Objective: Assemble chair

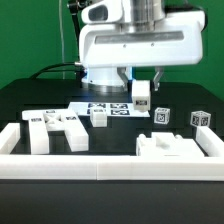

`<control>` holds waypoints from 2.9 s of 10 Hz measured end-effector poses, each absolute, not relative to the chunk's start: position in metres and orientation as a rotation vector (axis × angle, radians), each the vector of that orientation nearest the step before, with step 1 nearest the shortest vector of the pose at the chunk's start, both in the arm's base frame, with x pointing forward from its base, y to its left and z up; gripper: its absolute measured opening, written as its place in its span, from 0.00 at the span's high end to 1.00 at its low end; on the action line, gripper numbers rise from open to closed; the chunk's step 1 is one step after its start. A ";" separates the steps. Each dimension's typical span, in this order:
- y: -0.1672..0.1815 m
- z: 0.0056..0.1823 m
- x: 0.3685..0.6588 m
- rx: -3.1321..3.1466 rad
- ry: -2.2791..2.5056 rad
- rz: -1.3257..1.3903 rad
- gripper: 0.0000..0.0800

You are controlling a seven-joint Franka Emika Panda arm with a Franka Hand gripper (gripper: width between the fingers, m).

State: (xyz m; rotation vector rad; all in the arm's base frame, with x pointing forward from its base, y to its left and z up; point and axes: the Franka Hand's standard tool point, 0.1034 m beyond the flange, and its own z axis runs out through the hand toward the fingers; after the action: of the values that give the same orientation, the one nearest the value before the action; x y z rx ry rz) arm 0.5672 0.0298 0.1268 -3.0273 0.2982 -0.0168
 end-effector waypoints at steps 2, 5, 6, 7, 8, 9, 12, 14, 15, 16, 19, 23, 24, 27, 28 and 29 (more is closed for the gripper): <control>0.033 0.129 0.573 -3.023 0.329 -0.259 0.64; 0.047 0.131 0.579 -2.997 0.290 -0.573 0.64; 0.052 0.130 0.580 -3.009 0.238 -0.544 0.64; 0.054 0.134 0.591 -3.010 0.195 -0.567 0.64; 0.057 0.134 0.598 -3.017 0.131 -0.583 0.64; 0.063 0.136 0.599 -3.007 0.155 -0.580 0.64; 0.062 0.135 0.598 -3.011 0.149 -0.577 0.64; 0.071 0.137 0.608 -3.015 0.081 -0.590 0.64; 0.075 0.141 0.622 -3.016 0.010 -0.619 0.64; 0.076 0.142 0.629 -3.021 -0.057 -0.637 0.64; 0.075 0.140 0.628 -3.023 -0.090 -0.660 0.64; 0.080 0.134 0.637 -2.987 -0.104 -0.869 0.64; 0.083 0.130 0.642 -2.984 -0.111 -0.877 0.64; 0.080 0.123 0.644 -2.984 -0.108 -0.900 0.64; 0.080 0.123 0.644 -2.983 -0.108 -0.901 0.64; 0.079 0.126 0.645 -2.970 -0.105 -0.965 0.64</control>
Offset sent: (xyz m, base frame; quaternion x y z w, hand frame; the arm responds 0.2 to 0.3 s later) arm 0.0000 0.0000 0.0000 0.0000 0.1296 0.0000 0.9916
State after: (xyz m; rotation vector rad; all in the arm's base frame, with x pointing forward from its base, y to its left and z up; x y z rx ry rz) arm 0.6451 0.0787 0.1255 -2.9697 -0.1054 -0.9646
